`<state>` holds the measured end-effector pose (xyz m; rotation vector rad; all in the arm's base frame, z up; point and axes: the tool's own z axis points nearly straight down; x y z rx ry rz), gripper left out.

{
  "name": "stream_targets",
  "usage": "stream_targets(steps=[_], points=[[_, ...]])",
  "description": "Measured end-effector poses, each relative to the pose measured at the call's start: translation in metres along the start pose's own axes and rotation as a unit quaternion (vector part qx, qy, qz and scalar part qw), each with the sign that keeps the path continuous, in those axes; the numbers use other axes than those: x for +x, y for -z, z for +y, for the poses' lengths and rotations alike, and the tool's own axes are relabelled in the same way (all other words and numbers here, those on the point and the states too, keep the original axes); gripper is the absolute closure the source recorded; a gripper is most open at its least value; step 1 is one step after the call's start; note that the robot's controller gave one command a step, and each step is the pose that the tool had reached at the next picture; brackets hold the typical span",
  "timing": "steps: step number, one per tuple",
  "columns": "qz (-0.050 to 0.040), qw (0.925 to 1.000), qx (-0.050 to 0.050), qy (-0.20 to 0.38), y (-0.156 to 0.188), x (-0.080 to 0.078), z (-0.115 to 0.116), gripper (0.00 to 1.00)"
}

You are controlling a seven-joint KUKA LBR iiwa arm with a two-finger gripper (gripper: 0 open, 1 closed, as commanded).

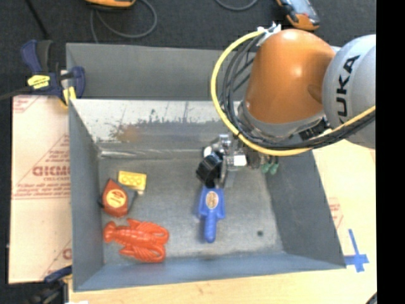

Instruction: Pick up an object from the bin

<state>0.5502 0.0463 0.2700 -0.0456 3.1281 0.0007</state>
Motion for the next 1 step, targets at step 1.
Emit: stream_targets(steps=[1], points=[[0.0027,1.0000,0.000,0.000,-0.0030,0.0010,-0.0002,1.00]])
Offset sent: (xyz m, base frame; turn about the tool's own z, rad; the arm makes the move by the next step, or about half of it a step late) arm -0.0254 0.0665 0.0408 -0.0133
